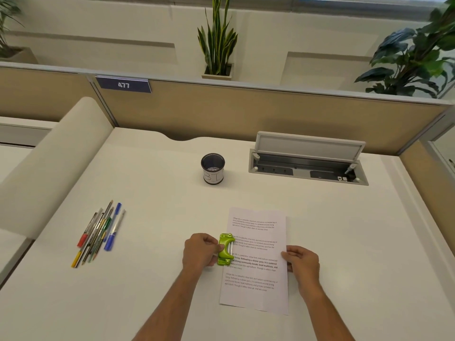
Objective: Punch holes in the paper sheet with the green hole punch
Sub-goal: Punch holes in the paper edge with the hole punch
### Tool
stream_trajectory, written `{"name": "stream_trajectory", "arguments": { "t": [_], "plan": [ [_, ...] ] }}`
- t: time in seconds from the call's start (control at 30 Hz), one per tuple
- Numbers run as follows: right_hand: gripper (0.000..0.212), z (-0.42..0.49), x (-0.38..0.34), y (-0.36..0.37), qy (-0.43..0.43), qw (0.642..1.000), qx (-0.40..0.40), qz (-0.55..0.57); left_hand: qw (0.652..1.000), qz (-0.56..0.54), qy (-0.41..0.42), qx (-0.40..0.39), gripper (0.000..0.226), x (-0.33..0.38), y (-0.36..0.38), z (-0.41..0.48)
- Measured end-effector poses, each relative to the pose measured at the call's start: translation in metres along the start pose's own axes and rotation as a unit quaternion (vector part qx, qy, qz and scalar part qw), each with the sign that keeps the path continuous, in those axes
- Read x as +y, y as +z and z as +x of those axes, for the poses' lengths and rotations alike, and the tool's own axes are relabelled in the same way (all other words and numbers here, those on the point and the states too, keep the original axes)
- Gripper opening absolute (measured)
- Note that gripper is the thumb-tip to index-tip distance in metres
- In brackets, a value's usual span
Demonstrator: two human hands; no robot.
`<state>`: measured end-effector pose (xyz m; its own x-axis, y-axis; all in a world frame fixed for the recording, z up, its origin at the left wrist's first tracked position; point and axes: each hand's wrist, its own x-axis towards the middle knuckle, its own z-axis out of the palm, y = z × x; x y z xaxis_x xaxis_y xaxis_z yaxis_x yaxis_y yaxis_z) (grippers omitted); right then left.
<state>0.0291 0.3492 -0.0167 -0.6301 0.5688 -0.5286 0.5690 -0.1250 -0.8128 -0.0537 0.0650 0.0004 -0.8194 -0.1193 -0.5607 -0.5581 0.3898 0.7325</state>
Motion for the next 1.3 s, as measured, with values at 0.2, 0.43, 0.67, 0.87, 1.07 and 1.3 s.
{"name": "stream_trajectory", "arguments": {
  "t": [0.2,0.43,0.67,0.87,1.07,1.3],
  "plan": [
    [0.019,-0.003,0.001,0.0,-0.009,1.0,-0.001,-0.017,1.0,0.012,0.012,0.011,0.016,0.003,0.004,-0.002],
    [0.02,-0.002,0.0,0.004,-0.051,0.996,0.012,-0.071,0.999,0.035,0.025,0.027,0.016,0.006,0.007,-0.008],
    [0.022,-0.001,0.006,0.006,-0.074,0.993,0.022,-0.086,0.999,0.011,0.012,0.042,0.02,-0.01,0.003,-0.01],
    [0.021,-0.001,0.01,0.004,-0.053,0.997,0.018,-0.053,0.998,0.011,0.02,0.056,0.02,-0.02,0.003,-0.012],
    [0.018,-0.001,0.013,-0.002,-0.03,0.999,0.02,-0.026,0.996,0.024,0.026,0.084,0.022,-0.022,0.003,-0.018],
    [0.017,0.003,0.013,-0.017,-0.024,0.999,0.016,-0.015,0.983,0.066,0.041,0.164,0.022,-0.012,0.004,-0.027]
  ]
}}
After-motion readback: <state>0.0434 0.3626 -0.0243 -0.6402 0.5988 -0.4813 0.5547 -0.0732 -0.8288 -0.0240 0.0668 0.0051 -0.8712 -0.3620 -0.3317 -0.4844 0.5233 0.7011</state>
